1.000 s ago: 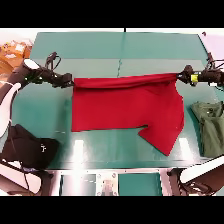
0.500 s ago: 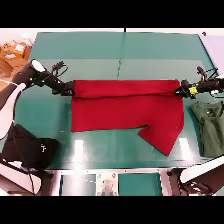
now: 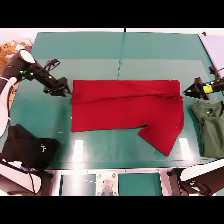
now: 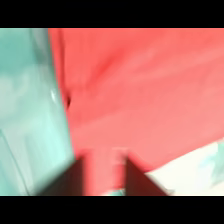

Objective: Fold the shirts.

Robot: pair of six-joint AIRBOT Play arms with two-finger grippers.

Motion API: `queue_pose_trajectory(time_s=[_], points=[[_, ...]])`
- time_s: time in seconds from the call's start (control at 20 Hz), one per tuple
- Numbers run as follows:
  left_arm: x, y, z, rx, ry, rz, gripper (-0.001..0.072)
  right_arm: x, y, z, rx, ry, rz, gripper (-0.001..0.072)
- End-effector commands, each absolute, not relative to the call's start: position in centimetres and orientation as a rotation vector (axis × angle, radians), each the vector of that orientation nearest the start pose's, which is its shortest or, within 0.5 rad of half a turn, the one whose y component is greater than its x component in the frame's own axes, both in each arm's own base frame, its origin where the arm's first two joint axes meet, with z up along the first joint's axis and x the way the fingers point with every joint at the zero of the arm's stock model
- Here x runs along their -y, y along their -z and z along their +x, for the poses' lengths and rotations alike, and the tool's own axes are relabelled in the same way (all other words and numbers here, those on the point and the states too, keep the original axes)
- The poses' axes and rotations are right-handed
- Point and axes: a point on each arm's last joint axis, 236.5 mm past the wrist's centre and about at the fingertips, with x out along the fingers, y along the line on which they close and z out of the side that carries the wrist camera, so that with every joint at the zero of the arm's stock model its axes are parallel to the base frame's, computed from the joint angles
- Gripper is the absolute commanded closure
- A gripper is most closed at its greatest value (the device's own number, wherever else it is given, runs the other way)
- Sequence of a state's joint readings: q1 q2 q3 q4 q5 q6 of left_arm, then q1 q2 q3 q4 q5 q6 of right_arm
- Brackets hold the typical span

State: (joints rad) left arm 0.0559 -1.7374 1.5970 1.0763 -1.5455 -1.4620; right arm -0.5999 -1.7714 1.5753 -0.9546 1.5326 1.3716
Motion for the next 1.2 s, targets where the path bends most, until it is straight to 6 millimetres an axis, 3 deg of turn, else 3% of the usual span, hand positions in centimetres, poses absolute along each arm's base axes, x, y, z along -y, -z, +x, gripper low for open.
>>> queue_pose_trajectory(time_s=[0.0,0.1,0.25,0.3,0.4,0.55,0.65,0.75,0.85,1.0,1.15], points=[[8.7,0.4,38.3,-1.722,0.429,-0.392,0.0684,12.0,0.4,37.8,-1.376,-0.086,0.894,0.0541],[9.6,0.4,37.8,-1.687,0.424,-0.355,0.0685,12.4,-0.3,35.6,-1.303,-0.007,0.915,0.0542],[11.0,0.4,35.2,-1.593,0.387,-0.274,0.0685,12.2,-0.3,31.2,-1.239,0.102,0.987,0.0542],[11.9,0.4,33.9,-1.540,0.384,-0.267,0.0685,11.4,0.1,29.7,-1.247,0.112,1.012,0.0540],[13.3,1.0,31.1,-1.442,0.355,-0.284,0.0684,9.2,1.4,27.7,-1.285,0.113,1.059,0.0414],[14.1,2.9,26.8,-1.380,0.271,-0.375,0.0672,6.0,3.4,26.3,-1.350,0.070,1.136,0.0393],[14.3,5.0,23.8,-1.419,0.201,-0.449,0.0054,5.0,4.1,26.2,-1.352,0.063,1.166,0.0393],[14.5,7.3,22.2,-1.446,0.130,-0.511,0.0017,5.1,4.4,27.2,-1.305,0.078,1.179,0.0393],[15.5,9.1,22.2,-1.400,0.070,-0.618,0.0017,5.7,4.5,28.3,-1.258,0.099,1.169,0.0393],[17.3,9.7,25.1,-1.209,0.033,-0.820,0.0018,6.4,4.8,29.7,-1.208,0.131,1.133,0.0394],[16.9,10.6,27.7,-1.110,-0.038,-0.910,0.0019,7.0,5.1,30.9,-1.161,0.159,1.088,0.0394]])
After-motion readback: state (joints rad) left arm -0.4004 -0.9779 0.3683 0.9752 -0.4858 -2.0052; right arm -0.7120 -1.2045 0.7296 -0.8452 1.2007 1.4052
